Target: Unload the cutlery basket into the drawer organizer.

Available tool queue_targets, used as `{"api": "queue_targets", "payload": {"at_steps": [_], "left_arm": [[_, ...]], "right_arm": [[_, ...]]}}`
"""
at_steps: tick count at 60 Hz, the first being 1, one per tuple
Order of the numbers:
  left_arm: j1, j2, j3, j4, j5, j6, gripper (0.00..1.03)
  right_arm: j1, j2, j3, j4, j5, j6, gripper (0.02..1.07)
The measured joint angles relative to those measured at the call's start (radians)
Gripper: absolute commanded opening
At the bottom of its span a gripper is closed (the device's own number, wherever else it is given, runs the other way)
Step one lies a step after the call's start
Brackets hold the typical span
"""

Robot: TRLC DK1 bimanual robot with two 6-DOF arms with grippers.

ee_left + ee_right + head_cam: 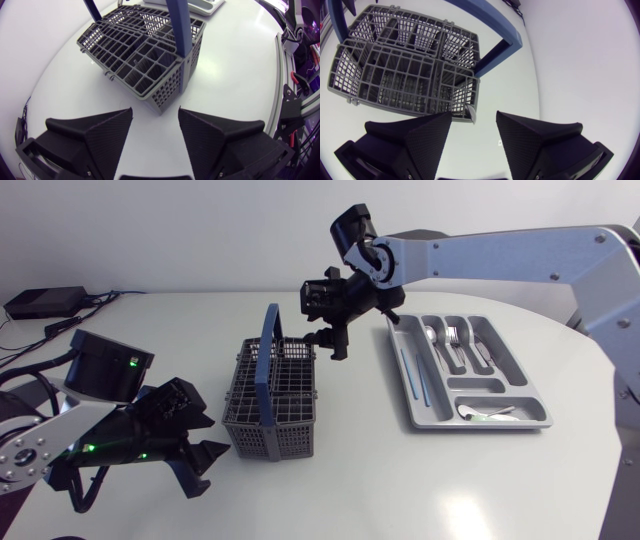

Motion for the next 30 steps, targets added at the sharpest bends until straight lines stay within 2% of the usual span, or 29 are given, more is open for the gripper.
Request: {"api": "queue_targets", "payload": {"at_steps": [11, 30], "left_arm": [[0.003, 0.005, 0.0, 0.001, 0.0, 0.0, 0.66], [0.011, 0.028, 0.001, 0.023, 0.0, 0.0, 0.66]], "right_arm": [[0.001, 0.041, 0.032, -0.019, 0.025, -0.037, 0.16], [0.002, 0.053, 0.05, -0.032, 0.036, -0.051, 0.08]]}}
